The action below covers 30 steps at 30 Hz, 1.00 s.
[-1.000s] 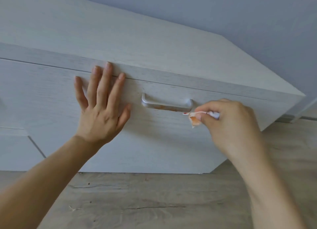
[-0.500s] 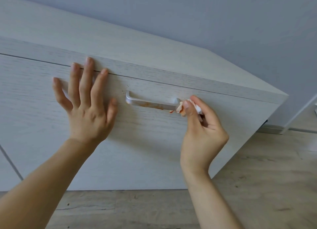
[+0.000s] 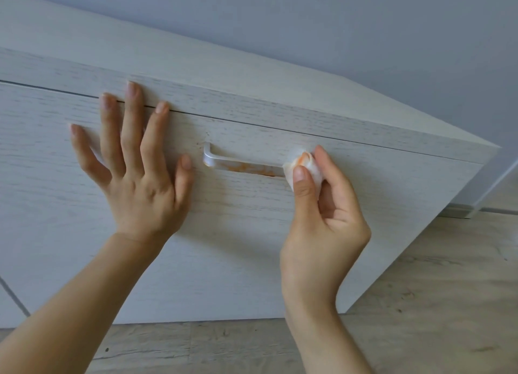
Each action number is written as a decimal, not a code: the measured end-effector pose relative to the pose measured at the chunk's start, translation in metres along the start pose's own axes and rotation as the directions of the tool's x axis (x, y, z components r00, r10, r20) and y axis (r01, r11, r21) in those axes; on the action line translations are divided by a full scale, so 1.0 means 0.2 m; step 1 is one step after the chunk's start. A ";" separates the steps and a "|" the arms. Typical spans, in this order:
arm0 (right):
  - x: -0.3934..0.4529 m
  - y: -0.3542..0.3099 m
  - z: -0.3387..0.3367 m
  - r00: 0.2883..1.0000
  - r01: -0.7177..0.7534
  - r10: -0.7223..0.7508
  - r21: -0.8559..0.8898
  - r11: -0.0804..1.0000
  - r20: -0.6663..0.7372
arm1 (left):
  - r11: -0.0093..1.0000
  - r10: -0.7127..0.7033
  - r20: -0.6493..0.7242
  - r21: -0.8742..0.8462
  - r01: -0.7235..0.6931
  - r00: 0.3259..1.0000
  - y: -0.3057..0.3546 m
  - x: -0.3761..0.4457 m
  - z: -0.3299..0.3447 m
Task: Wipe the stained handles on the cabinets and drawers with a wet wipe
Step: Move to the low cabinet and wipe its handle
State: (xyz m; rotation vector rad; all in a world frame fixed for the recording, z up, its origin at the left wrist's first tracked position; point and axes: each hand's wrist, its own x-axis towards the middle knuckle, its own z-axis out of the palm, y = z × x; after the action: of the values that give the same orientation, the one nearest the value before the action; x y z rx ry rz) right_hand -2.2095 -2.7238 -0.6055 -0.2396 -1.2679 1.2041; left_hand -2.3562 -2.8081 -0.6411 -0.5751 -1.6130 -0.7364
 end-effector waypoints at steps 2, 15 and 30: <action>0.01 0.00 -0.02 0.999 -0.042 0.042 0.032 0.999 0.005 | 1.000 0.006 0.004 0.006 -0.006 1.000 0.00 0.00 0.00; 0.03 0.03 -0.07 0.998 0.064 -0.062 -0.097 0.993 0.027 | 1.000 -0.005 0.001 -0.006 0.005 1.000 0.00 0.00 0.00; 0.03 0.04 -0.05 0.998 0.061 -0.059 -0.077 0.995 0.029 | 1.000 -0.010 -0.017 0.017 0.010 1.000 0.00 -0.01 0.02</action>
State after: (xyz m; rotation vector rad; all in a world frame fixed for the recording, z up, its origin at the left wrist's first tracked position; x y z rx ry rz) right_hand -2.2067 -2.7103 -0.6111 -0.2413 -1.3377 1.1109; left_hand -2.3582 -2.8057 -0.6444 -0.5475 -1.6064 -0.7324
